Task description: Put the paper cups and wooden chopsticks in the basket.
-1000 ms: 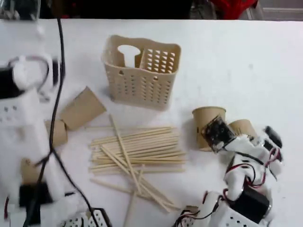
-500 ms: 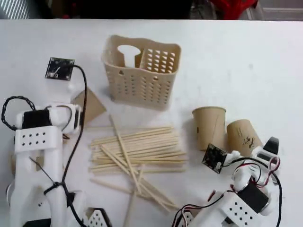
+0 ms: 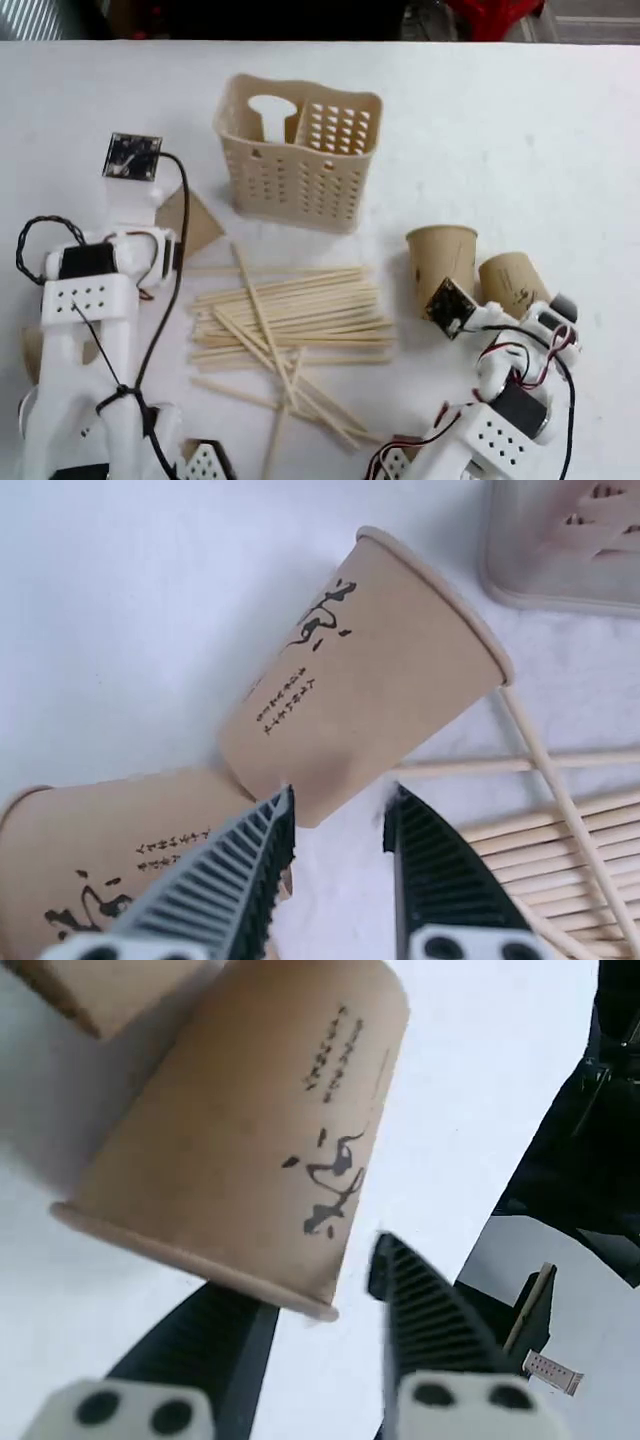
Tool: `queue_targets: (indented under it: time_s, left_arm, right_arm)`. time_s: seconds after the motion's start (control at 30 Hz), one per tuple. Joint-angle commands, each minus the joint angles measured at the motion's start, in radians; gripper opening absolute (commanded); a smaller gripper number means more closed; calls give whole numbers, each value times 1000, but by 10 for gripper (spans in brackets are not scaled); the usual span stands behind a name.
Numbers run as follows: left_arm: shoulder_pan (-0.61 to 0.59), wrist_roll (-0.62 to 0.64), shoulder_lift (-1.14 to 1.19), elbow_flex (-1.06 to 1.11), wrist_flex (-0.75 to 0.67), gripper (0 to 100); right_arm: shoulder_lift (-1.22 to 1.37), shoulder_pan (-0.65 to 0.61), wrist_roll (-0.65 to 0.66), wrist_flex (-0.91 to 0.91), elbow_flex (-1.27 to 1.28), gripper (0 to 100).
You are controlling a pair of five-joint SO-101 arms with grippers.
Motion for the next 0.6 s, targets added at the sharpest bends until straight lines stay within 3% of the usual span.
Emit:
queue_targets:
  time_s: [0.0, 0.27, 0.4, 0.57]
  left_arm:
    - [7, 14, -31, 2, -48, 158]
    - [8, 15, -31, 32, -87, 158]
    - [8, 15, -31, 58, -126, 158]
    - [8, 80, -31, 60, -126, 158]
  right_arm:
    - [-8, -5, -37, -25, -3, 46]
    - [-8, 140, -75, -21, -18, 17]
    - [-8, 219, -249, 38, -127, 17]
    - [-1, 157, -531, 292, -404, 17]
